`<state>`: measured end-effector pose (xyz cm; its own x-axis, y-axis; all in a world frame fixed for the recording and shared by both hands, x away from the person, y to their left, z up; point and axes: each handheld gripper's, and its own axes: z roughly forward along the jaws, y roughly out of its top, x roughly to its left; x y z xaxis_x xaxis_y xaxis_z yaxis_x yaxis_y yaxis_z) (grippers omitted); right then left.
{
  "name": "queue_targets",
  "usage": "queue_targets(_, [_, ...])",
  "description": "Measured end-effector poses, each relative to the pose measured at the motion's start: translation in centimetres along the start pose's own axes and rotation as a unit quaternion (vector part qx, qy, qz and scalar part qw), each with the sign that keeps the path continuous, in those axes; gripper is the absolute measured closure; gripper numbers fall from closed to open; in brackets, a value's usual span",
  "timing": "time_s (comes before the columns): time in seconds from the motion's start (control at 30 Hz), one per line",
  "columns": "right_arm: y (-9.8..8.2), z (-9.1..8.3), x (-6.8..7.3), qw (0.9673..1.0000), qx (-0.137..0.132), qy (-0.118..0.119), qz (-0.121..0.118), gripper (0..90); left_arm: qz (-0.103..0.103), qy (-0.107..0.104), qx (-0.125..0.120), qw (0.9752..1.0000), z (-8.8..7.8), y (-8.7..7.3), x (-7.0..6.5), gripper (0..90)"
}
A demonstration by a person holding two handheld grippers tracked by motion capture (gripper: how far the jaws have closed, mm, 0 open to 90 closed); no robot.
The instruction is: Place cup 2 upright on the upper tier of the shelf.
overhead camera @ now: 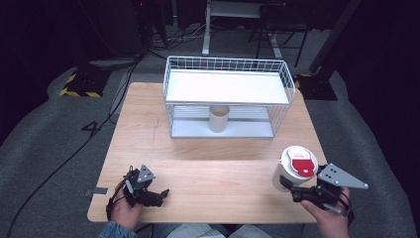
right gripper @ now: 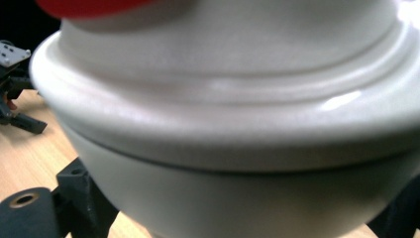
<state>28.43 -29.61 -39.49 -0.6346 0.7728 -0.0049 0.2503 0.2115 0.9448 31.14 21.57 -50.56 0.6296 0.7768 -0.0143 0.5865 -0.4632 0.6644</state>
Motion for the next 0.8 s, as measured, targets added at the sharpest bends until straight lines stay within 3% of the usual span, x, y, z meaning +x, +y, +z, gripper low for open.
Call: queue_targets(0.8, [9.0, 3.9, -2.0, 0.9997, -0.012, -0.003, -0.023, 9.0, -0.021, 0.013, -0.001, 0.9997, 0.3, 0.3, 0.1, 0.4])
